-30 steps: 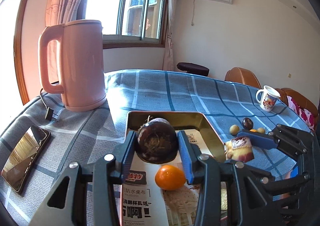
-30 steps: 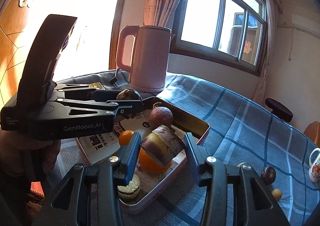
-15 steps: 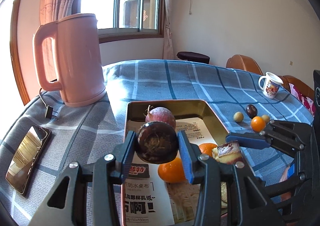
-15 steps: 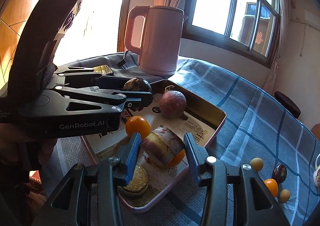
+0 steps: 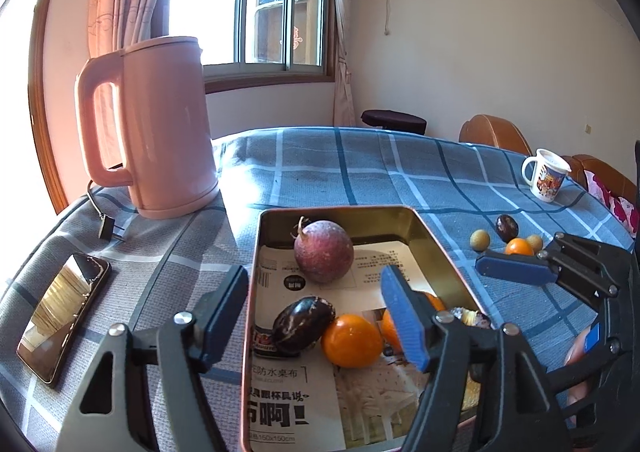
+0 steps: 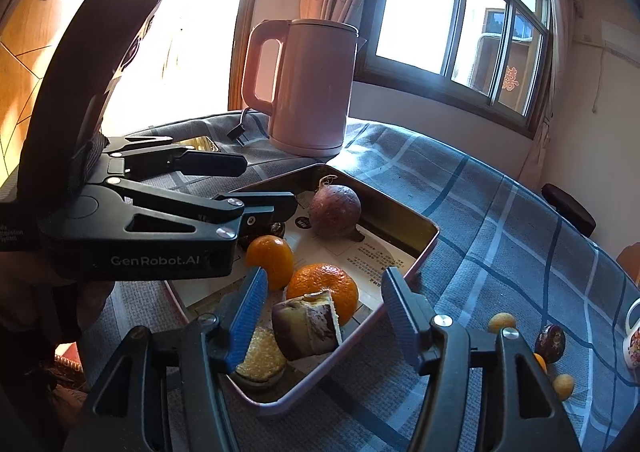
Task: Organize fruits
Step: 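Open the left tool over the tin while the right tool releases the purple piece, then lower the left tool around the orange while the right tool approaches the small brown round fruit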
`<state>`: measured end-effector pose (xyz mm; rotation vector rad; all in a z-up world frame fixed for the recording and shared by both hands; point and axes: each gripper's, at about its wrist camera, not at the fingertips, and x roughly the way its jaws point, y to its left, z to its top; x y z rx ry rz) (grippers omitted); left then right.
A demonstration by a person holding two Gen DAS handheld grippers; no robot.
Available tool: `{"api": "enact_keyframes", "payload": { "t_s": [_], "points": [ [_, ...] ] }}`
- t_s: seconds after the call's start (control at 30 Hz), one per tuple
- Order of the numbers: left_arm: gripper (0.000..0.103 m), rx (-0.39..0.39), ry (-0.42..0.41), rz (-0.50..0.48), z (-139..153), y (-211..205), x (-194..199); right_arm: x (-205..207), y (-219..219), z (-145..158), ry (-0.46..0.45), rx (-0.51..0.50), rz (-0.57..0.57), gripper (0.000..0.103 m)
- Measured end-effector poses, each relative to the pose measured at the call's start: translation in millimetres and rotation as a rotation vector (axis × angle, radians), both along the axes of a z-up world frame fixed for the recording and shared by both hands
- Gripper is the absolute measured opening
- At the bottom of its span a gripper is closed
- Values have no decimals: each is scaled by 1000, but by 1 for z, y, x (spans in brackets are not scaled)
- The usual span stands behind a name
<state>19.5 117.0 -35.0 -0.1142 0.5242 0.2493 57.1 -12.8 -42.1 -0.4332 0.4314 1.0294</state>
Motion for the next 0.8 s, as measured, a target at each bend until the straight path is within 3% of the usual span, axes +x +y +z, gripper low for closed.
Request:
{"api": "enact_keyframes", "payload": {
  "t_s": [0.27, 0.47, 0.63, 0.8],
  "points": [
    [79, -9, -68, -46, 16, -26, 7, 20, -45, 17, -25, 62, -118, 61],
    [82, 15, -106, -158, 37, -73, 27, 69, -108, 29, -10, 79, -355, 61],
    [84, 9, -66, -260, 39, -116, 57, 113, -150, 19, 58, 71, -528, 61],
    [84, 4, 5, -316, 24, -150, 95, 140, -166, 0, 160, 52, -587, 61]
  ]
}}
